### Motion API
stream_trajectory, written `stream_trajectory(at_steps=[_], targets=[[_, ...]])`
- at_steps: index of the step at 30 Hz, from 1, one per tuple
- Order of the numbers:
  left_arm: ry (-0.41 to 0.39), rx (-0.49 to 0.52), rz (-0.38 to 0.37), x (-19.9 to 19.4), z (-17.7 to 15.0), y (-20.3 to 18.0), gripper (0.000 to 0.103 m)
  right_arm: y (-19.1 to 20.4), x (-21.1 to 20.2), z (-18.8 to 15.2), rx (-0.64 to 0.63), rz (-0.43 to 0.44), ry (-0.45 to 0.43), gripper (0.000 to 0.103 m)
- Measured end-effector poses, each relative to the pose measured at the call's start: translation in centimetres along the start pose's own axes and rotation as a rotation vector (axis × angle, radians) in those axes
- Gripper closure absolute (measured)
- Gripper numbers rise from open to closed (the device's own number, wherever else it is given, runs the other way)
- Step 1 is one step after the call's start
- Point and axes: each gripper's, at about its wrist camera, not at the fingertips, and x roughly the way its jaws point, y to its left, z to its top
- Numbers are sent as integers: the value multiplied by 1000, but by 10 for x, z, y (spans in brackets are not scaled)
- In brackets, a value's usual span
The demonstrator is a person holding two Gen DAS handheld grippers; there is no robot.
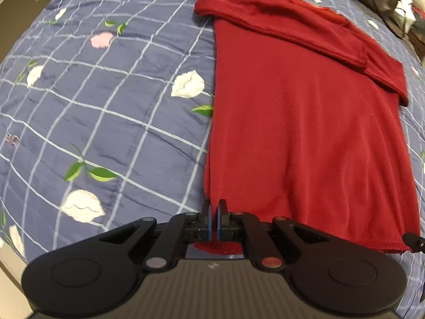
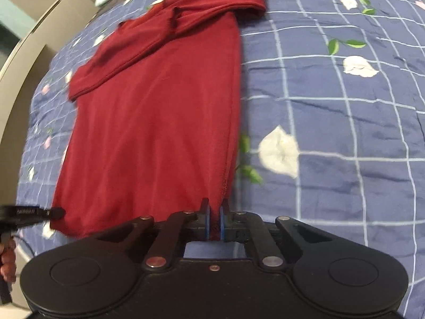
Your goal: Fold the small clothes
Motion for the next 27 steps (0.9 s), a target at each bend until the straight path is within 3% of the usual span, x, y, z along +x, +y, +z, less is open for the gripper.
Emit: stream_trajectory(at_steps=[5, 11, 21, 27], targets=[[-29, 19, -18, -22, -7, 17, 101, 17, -21, -19, -80, -8, 10, 97], [-19, 42, -38, -44, -36, 40, 101, 28, -40, -53, -84, -23, 26, 97], [-31, 63, -67, -56, -93, 71, 101, 30, -67, -137, 7, -31, 2, 97], [-63, 115, -58, -54, -102, 68, 99, 35, -69, -161, 15, -46, -29, 97]])
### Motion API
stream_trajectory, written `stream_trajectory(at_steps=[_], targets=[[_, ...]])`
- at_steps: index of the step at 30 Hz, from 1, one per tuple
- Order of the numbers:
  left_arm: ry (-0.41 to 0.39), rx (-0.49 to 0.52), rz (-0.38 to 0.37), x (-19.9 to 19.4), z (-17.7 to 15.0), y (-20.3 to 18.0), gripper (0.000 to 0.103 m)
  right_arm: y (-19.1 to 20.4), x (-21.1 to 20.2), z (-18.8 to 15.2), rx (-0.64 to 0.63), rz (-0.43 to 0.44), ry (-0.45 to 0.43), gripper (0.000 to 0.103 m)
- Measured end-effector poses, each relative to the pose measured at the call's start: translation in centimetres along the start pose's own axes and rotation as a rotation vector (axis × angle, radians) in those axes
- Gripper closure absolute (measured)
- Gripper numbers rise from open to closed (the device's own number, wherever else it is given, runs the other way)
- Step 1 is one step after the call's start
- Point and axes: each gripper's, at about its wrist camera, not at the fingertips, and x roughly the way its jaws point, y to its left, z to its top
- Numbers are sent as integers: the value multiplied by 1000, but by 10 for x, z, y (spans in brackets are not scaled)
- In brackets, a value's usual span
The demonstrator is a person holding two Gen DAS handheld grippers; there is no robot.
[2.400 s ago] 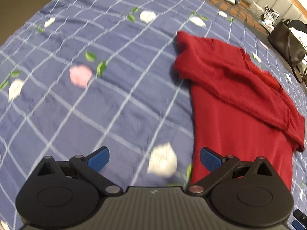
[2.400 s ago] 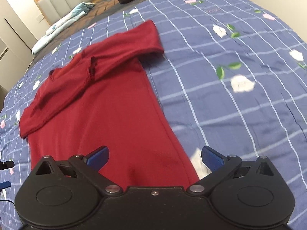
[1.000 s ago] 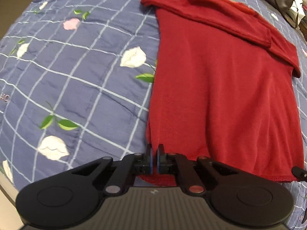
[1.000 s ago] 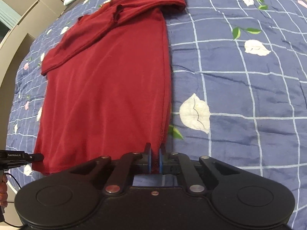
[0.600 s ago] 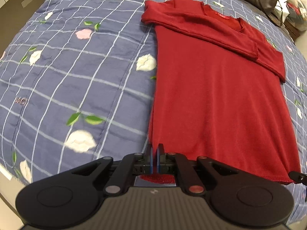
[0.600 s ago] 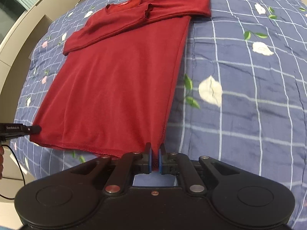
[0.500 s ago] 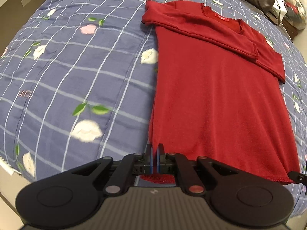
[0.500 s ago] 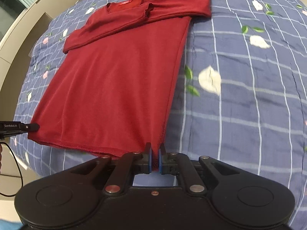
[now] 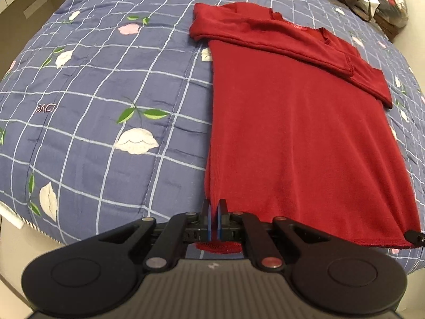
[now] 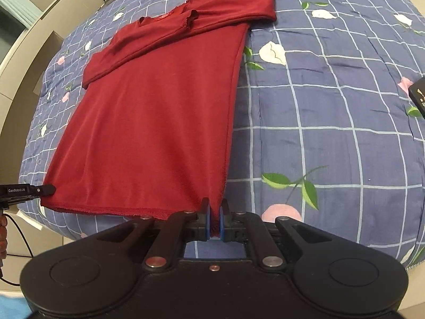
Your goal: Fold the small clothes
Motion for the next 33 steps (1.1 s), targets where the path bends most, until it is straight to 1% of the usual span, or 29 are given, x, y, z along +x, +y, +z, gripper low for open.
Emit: stream_trajectory(at_steps=[1, 2, 4, 5, 6, 7, 8, 9, 10, 11, 12, 13, 15, 17, 18, 20, 24, 28, 31, 33], targets=[[-4, 2, -1, 1, 0, -1, 98, 0, 1, -2, -2, -4, -10, 97], [-4, 7, 0, 1, -1, -1, 96, 0, 2, -3, -5, -7, -19, 96], [-3, 23, 6, 4, -3, -3, 87, -2, 6, -4, -10, -21, -39, 95], [-3, 37, 20, 5, -4, -4, 76, -4, 7, -4, -13, -28, -45, 91], [-3, 50, 29, 6, -5, -4, 62, -4, 8, -4, -14, -41, -51, 84], [-6, 60, 38, 6, -6, -4, 54, -4, 9, -4, -18, -51, -56, 81], [-13, 68, 51, 5, -7, -4, 42, -6, 9, -3, -25, -60, -64, 79], [-24, 73, 63, 3, -9, -3, 34, -5, 8, -4, -36, -72, -72, 75], [-35, 76, 72, 1, -10, -3, 29, -4, 7, -4, -48, -81, -79, 72], [-44, 78, 81, -1, -11, -3, 21, -3, 6, -5, -64, -90, -87, 64], [-58, 82, 93, -3, -12, -3, 15, -2, 4, -6, -86, -106, -97, 52], [-80, 90, 105, -6, -15, -3, 13, 1, 2, -8, -117, -123, -109, 47], [-129, 130, 134, -11, -21, -6, 1, 10, -1, -13, -211, -159, -134, 33], [-185, 208, 192, -14, -30, -15, 0, 22, 0, -22, -332, -185, -148, 25], [-197, 247, 214, -13, -33, -20, 0, 28, 2, -27, -399, -190, -150, 25], [-193, 330, 253, -8, -40, -29, 0, 39, 9, -34, -510, -195, -138, 25], [-173, 438, 267, 2, -52, -46, 0, 56, 31, -46, -659, -214, -90, 28], [-172, 518, 277, 9, -64, -61, 0, 69, 54, -54, -768, -236, -51, 31], [-175, 575, 278, 10, -70, -71, 0, 75, 72, -62, -853, -292, -32, 32], [-188, 599, 275, 10, -73, -76, 0, 76, 83, -65, -898, -343, -39, 33]])
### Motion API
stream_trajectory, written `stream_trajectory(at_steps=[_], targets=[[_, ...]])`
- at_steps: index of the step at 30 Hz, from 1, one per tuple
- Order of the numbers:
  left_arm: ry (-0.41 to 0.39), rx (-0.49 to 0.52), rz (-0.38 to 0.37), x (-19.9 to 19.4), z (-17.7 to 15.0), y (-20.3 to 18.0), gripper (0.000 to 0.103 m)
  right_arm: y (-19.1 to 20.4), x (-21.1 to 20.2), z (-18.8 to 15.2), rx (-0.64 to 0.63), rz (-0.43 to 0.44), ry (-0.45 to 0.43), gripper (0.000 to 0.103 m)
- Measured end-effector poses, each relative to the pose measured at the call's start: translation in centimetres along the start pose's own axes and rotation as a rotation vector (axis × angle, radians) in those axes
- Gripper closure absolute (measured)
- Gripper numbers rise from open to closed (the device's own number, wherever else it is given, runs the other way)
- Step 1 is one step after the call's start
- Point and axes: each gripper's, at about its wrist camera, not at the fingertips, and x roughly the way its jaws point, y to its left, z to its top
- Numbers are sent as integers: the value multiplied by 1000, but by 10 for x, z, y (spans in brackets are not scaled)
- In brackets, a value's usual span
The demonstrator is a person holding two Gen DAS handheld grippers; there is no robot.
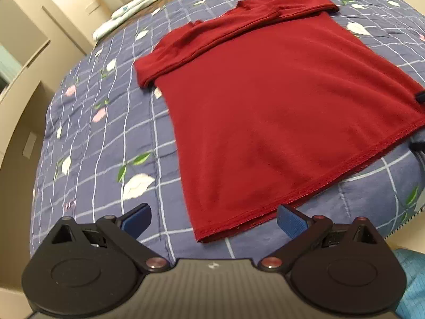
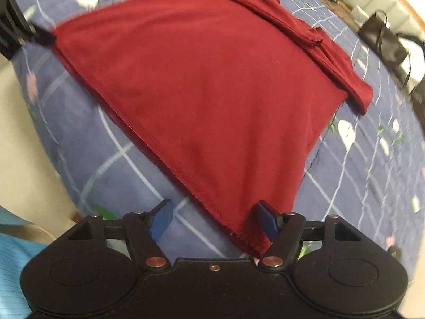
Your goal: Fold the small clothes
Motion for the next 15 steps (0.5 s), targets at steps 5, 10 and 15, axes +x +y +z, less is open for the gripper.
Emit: stream_trajectory(at_steps=[5, 10, 15], targets=[[-27, 68, -61, -1, 2, -14, 0, -3, -2, 5, 17, -6, -32, 75], [-36, 127, -123, 5, 7, -33, 0, -28, -19, 14, 138, 60, -52, 95], [-19, 197, -127, 15, 13, -58, 0, -71, -41, 29, 385, 223, -59, 98]])
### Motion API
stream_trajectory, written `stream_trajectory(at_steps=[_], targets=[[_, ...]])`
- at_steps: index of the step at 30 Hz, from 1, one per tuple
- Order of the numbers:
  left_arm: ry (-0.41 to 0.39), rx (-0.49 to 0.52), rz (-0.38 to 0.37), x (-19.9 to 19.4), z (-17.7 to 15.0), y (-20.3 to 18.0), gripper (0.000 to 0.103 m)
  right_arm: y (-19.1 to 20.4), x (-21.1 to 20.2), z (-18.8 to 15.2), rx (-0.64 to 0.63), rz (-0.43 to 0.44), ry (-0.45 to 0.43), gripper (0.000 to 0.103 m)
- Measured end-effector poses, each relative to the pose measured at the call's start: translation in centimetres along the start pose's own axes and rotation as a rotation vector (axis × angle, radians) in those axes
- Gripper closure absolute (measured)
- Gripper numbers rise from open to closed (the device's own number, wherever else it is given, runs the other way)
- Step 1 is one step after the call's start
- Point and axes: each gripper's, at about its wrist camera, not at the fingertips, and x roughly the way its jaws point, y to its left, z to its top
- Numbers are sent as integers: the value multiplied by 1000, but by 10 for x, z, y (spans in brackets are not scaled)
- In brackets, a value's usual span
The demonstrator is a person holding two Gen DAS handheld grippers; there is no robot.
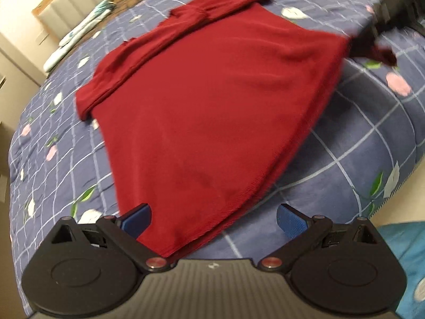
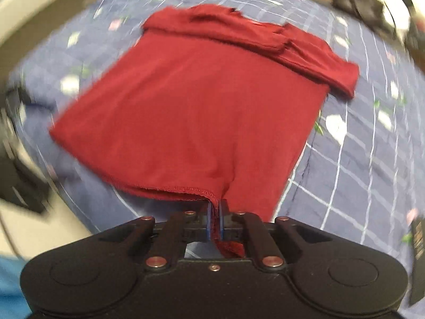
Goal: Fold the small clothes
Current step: 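Grasp one hem corner with the right gripper while the left gripper grasps the other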
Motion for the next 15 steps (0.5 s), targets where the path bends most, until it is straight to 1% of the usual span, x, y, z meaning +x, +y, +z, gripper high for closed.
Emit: stream_trajectory(at_steps=[2, 3, 5, 7, 9, 10, 11, 12, 13, 14, 15], targets=[[10, 25, 30, 6, 4, -5, 0, -10, -8, 12, 74, 42, -9, 98], [13, 33, 53, 9, 5, -8, 0, -13, -12, 17, 89, 53, -15, 98], [20, 35, 92, 15, 9, -8, 1, -14, -18, 25, 85, 62, -25, 98], [18, 28, 103, 17, 12, -5, 5, -14, -21, 31, 70, 70, -27, 98], [17, 23, 95, 17, 14, 3, 14, -15, -23, 35, 56, 76, -30, 98], [17, 27, 93, 18, 14, 6, 17, -15, -25, 37, 52, 77, -30, 98], [16, 37, 96, 17, 13, 9, 23, -16, -27, 37, 49, 79, -31, 98], [13, 48, 106, 16, 12, 11, 27, -16, -29, 37, 46, 80, -31, 98], [8, 66, 124, 15, 11, 14, 30, -17, -30, 38, 41, 82, -31, 98], [6, 85, 139, 14, 9, 16, 38, -18, -31, 39, 34, 82, -29, 98], [7, 109, 148, 14, 7, 18, 49, -19, -30, 39, 27, 81, -27, 98]])
